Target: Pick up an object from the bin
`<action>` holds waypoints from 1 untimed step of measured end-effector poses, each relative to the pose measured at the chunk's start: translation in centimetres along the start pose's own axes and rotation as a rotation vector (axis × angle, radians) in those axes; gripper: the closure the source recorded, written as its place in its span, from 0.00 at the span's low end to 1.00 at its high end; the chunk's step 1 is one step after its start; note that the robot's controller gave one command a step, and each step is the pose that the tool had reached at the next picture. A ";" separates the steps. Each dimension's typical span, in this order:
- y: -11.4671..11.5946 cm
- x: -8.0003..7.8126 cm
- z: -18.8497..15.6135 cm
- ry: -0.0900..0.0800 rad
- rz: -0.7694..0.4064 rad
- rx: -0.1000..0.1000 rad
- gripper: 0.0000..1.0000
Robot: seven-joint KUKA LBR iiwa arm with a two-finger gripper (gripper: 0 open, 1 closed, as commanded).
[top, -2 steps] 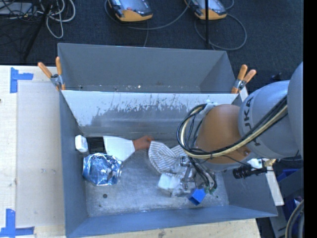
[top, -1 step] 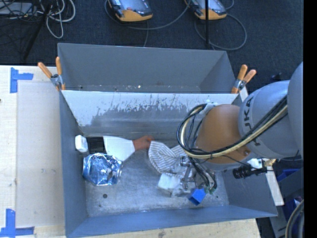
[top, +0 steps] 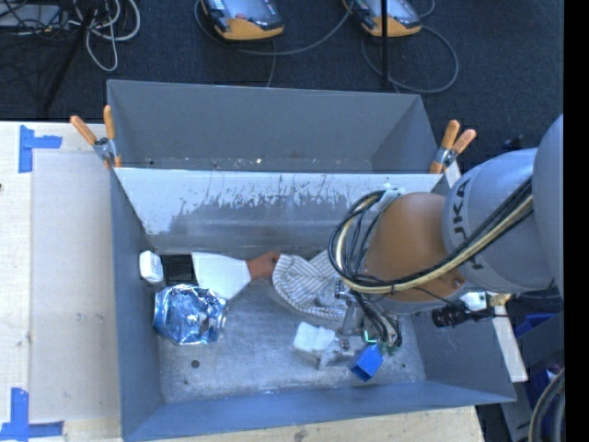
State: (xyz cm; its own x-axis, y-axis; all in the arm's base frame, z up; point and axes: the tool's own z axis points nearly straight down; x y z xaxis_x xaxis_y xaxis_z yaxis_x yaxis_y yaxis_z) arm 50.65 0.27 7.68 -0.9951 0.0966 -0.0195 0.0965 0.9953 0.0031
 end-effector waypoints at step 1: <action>0.0 0.6 -0.1 0.031 -0.002 0.000 1.00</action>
Offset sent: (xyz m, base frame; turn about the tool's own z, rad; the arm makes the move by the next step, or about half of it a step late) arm 0.0000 0.0000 0.0000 0.0000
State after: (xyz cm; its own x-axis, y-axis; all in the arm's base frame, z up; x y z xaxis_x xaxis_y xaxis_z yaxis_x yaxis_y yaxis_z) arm 50.05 0.37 7.77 -0.9954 0.0947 0.0116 0.0947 0.9955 0.0026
